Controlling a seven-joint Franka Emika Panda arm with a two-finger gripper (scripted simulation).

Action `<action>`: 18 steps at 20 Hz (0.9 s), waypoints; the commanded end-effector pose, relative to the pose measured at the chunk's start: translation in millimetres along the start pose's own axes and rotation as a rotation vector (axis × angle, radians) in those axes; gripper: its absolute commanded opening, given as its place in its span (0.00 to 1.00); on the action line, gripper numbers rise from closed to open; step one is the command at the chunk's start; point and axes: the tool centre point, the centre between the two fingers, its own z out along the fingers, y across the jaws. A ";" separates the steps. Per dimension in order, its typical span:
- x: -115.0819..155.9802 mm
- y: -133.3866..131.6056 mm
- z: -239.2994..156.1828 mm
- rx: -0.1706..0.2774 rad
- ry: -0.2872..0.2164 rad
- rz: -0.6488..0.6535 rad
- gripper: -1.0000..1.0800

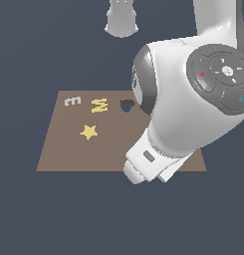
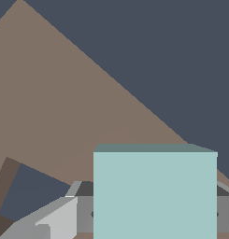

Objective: Insert a designated object into the corresponding slot on a board.

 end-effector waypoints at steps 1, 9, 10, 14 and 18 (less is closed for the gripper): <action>3.0 -8.0 -1.0 -0.001 0.001 -0.116 0.00; 4.4 -35.8 -2.5 -0.001 0.001 -0.481 0.00; 3.8 -39.3 -2.7 -0.002 0.001 -0.527 0.00; 0.2 -51.7 -3.3 -0.002 0.001 -0.694 0.00; -4.5 -61.4 -3.8 -0.002 0.001 -0.835 0.00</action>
